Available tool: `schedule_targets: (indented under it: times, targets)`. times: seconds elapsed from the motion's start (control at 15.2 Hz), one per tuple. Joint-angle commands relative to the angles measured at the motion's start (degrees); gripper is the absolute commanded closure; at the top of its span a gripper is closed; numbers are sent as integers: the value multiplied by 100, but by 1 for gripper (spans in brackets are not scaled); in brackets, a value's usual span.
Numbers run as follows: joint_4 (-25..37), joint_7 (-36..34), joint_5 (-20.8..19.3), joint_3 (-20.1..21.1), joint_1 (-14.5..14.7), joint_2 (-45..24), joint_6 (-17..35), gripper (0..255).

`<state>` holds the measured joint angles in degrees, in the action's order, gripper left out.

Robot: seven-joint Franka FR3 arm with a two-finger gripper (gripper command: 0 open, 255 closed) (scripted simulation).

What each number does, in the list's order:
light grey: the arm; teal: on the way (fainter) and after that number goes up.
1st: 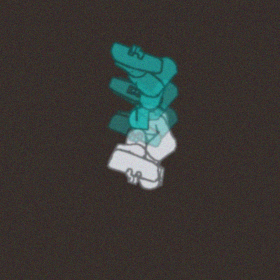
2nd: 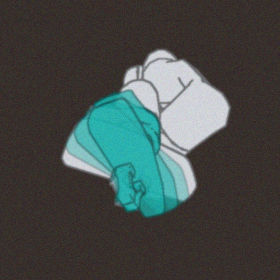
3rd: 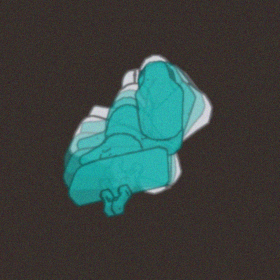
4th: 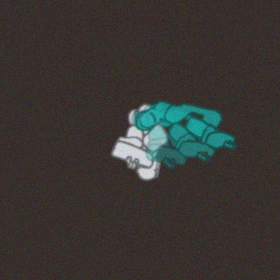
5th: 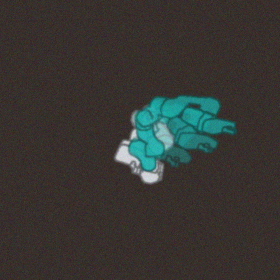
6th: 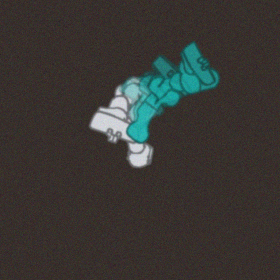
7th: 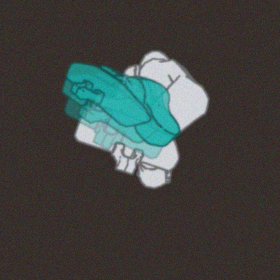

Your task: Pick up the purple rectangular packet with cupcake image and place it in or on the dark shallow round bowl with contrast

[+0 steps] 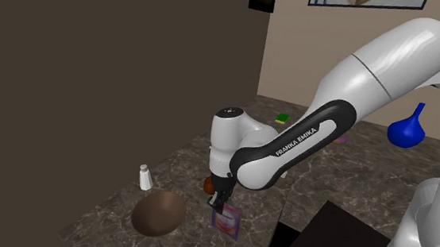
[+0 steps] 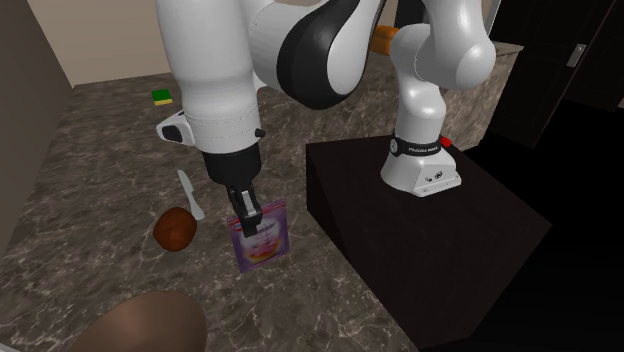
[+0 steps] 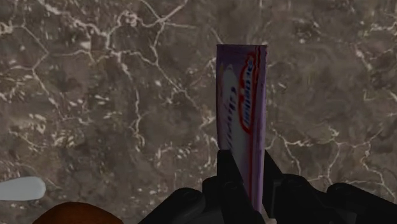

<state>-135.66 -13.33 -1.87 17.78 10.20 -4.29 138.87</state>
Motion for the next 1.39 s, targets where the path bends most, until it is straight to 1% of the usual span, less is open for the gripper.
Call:
schedule_targets:
  times: [0.0, 0.2, 1.32]
  targets:
    - [-1, 0, 0, 0, 0, -1, 0, 255]
    - [-2, 0, 0, 0, 0, -1, 1, 255]
    - [476, 270, 369, -4, -13, 889, -1325, 255]
